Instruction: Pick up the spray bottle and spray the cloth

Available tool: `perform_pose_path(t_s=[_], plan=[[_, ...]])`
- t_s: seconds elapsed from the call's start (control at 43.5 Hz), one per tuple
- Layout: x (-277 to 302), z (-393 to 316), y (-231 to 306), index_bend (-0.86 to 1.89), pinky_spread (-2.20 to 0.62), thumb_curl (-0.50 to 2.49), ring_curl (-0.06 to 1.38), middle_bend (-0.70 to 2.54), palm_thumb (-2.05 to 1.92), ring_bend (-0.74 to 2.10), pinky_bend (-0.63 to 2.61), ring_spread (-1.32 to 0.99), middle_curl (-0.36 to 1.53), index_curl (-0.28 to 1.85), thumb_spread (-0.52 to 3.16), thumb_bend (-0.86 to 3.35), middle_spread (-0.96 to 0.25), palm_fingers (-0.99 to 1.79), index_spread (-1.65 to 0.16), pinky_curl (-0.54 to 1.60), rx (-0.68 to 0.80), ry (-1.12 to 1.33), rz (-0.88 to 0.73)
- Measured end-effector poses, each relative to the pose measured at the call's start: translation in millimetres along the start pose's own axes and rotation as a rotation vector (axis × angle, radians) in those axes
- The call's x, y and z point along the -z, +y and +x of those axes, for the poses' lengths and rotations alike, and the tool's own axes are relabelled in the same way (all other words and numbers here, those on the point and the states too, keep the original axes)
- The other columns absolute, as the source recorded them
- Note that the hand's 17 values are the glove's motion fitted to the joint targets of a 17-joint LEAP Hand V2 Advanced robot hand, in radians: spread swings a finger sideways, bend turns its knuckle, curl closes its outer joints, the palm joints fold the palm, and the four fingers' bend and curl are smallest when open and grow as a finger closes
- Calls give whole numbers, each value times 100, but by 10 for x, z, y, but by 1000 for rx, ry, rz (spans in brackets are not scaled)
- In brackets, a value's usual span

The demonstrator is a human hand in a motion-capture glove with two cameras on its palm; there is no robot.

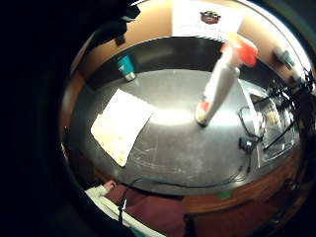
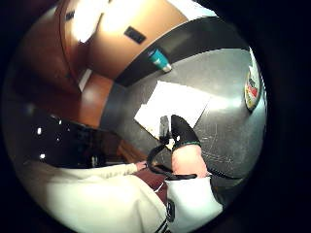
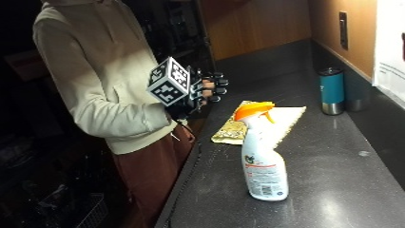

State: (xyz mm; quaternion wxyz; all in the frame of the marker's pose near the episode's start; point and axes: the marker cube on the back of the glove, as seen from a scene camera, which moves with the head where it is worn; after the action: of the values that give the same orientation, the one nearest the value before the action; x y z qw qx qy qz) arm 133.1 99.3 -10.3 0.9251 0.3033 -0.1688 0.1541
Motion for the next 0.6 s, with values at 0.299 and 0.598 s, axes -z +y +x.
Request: perform_pose_path(t_s=[0.299, 0.598], plan=[[105, 577, 141, 11, 16, 42, 25, 26, 73, 36, 30, 2, 31, 22, 99, -2, -2, 31, -35, 30, -189, -129, 235], [-48, 1067, 56, 8, 15, 43, 28, 25, 70, 42, 34, 2, 32, 20, 98, -4, -1, 27, -30, 33, -362, -321, 371]])
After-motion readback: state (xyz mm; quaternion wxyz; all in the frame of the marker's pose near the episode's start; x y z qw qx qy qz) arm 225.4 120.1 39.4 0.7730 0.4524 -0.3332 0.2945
